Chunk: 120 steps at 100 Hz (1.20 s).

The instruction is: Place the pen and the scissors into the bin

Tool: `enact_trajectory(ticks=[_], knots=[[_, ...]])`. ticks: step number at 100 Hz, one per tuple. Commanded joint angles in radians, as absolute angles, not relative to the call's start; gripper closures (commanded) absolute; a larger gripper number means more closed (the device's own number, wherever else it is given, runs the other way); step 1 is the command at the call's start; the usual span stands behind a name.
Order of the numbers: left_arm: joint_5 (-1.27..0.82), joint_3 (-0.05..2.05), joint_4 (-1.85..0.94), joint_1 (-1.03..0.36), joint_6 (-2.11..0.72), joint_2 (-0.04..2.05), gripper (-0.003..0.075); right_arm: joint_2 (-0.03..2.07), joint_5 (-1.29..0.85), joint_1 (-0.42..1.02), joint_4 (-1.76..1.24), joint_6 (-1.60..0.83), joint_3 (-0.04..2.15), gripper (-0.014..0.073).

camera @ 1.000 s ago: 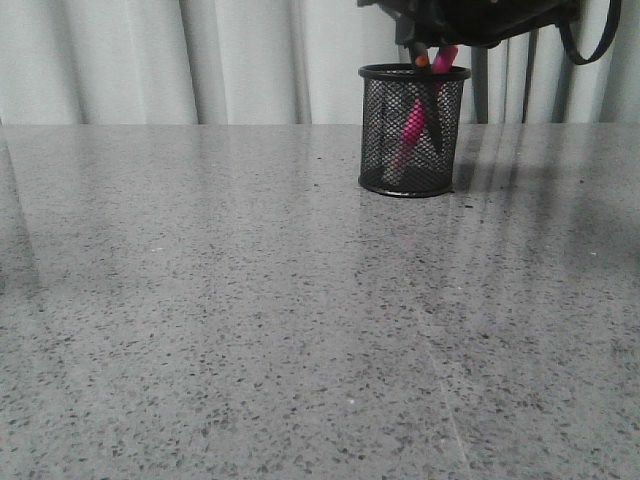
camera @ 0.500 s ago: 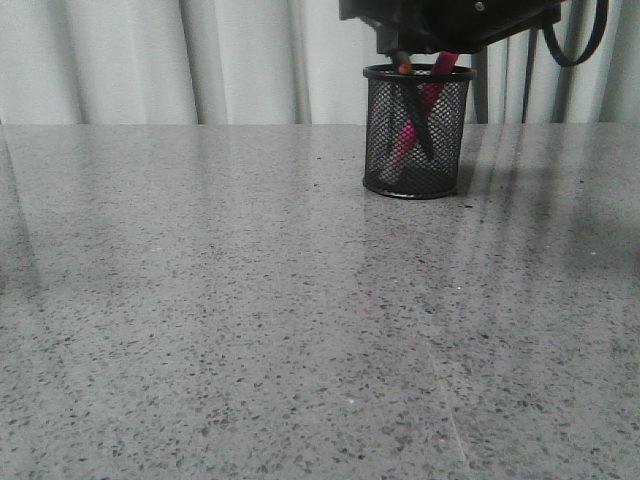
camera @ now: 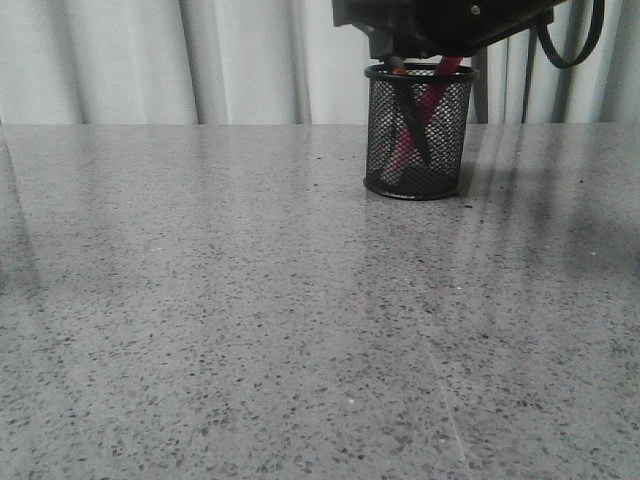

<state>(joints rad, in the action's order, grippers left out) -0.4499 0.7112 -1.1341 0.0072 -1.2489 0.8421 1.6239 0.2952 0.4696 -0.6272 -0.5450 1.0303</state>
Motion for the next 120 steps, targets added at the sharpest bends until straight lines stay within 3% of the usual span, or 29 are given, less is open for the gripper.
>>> enact_trajectory(ticks=[1, 17, 36, 46, 98, 110, 120], knots=[[-0.424, 0.738, -1.178, 0.011, -1.249, 0.835, 0.0739, 1.584, 0.342, 0.470, -0.606, -0.546, 1.055, 0.0669], [-0.424, 0.738, -1.178, 0.011, -1.249, 0.835, 0.0739, 1.584, 0.342, 0.470, -0.606, -0.546, 1.055, 0.0596], [-0.424, 0.738, -1.178, 0.011, -1.249, 0.835, 0.0739, 1.584, 0.342, 0.470, -0.606, -0.546, 1.055, 0.0359], [-0.424, 0.738, -1.178, 0.011, -1.249, 0.835, 0.0739, 1.581, 0.348, 0.470, -0.606, -0.546, 1.055, 0.0293], [-0.424, 0.738, -1.178, 0.011, -1.249, 0.835, 0.0739, 1.413, 0.365, 0.470, -0.606, -0.564, 1.055, 0.0332], [-0.424, 0.738, -1.172, 0.011, -1.249, 0.835, 0.0739, 1.345, 0.348, 0.470, -0.606, -0.637, 1.055, 0.0398], [-0.424, 0.738, -1.153, 0.011, -1.249, 0.835, 0.0739, 1.281, 0.307, 0.470, -0.606, -0.692, 1.053, 0.0514]])
